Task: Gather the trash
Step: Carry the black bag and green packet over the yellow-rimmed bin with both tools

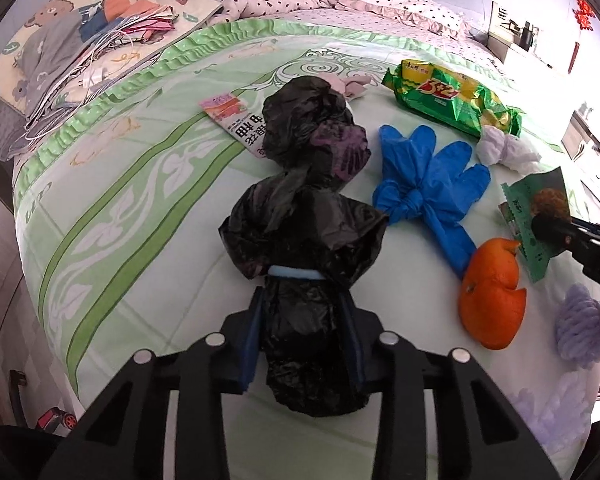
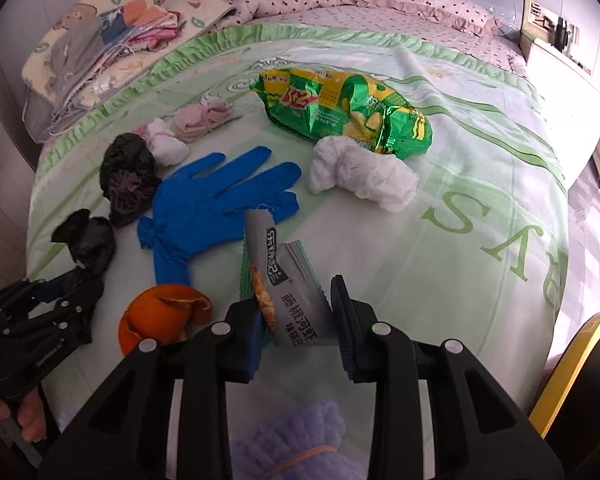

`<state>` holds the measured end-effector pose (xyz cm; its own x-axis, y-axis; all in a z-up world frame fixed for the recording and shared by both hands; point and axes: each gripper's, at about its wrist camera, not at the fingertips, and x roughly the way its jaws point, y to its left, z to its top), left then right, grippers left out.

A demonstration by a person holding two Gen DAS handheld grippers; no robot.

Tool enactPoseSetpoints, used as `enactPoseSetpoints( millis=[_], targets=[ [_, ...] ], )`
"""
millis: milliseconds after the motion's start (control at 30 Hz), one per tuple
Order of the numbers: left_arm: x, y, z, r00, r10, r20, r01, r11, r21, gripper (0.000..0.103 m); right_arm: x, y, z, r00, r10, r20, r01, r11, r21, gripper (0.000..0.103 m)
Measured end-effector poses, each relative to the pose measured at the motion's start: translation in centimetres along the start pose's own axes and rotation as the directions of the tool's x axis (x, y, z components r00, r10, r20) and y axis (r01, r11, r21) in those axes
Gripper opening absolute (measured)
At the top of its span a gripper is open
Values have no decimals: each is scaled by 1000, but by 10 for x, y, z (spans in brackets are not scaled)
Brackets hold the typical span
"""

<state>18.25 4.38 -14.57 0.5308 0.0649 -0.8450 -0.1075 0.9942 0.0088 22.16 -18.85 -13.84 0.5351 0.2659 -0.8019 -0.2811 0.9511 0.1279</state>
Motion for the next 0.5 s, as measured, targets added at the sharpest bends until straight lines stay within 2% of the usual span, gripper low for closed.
enactPoseSetpoints(
  millis=[167,433,500],
  targets=[
    [-9,4,1,999,-40,20,40,999,-23,30,-31,-3,1,993,51,107,-53,998,17,29],
    [-39,-3,1,991,-78,109,79,997,-5,28,-61,-18,-1,979,118,163,-134,987,89,29],
    [-48,-5,0,988,-84,133,85,996,1,28,-72,-19,-1,976,114,184,-132,987,89,29]
  ],
)
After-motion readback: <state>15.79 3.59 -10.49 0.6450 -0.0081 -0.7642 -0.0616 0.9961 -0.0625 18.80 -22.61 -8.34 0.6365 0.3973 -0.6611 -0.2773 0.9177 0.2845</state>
